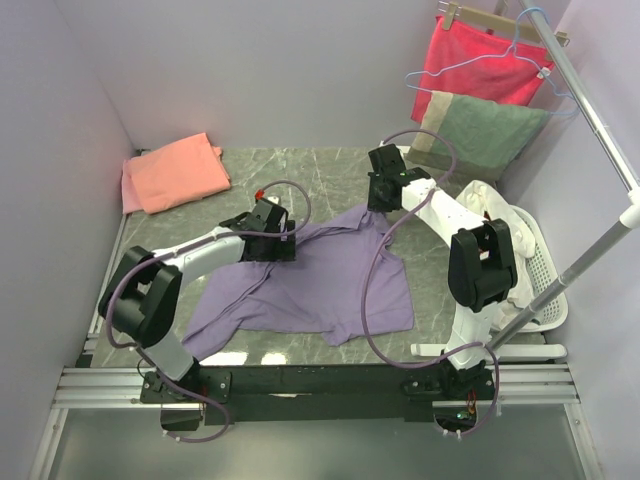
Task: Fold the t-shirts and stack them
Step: Flatten out the tshirt
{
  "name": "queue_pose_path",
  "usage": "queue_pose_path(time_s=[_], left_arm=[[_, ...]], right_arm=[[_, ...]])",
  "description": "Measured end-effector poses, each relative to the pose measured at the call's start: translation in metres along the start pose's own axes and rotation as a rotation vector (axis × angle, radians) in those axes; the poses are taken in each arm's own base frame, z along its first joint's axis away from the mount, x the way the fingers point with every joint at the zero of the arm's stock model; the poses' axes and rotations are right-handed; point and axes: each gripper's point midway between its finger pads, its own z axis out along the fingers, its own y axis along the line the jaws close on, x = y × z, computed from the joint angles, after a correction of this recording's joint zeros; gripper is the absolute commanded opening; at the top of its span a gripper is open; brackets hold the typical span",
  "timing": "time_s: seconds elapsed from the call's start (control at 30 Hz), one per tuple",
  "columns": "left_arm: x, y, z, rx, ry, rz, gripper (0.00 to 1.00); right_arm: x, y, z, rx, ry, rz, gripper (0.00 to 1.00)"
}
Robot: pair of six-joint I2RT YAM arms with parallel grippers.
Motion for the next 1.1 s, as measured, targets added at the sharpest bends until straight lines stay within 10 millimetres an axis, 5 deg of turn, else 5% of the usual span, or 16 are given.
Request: queue_pose_path(time_s=[0.13, 0.23, 0.5, 0.67, 0.87, 0.93, 1.1], left_arm=[[-0.004, 0.009, 0.018, -0.066, -0.033, 0.000, 0.99], [-0.001, 0.017, 0.034, -0.113, -0.034, 0.019, 0.90], [-0.011, 0.027, 0.040, -0.197, -0.087, 0.058, 0.30], [-0.024, 0.035, 0.021, -0.236, -0.139, 0.043, 0.10], [-0.066, 0.052, -0.030, -0.271, -0.282, -0.073, 0.09], [-0.082, 0.075, -0.044, -0.292, -0.324, -0.149, 0.09], [-0.108, 0.156, -0.063, -0.427, -0.399, -0.362, 0.26]], right_arm=[[0.001, 0.001, 0.000, -0.005, 0.004, -0.001, 0.00], [0.001, 0.001, 0.000, -0.007, 0.005, -0.002, 0.00], [0.001, 0.002, 0.000, -0.011, 0.006, -0.002, 0.00], [0.014, -0.003, 0.006, 0.001, 0.028, -0.006, 0.00], [0.020, -0.012, 0.008, 0.041, 0.041, -0.010, 0.00], [0.019, -0.015, 0.009, 0.053, 0.037, -0.007, 0.00], [0.005, -0.024, 0.012, 0.094, 0.020, 0.006, 0.00]])
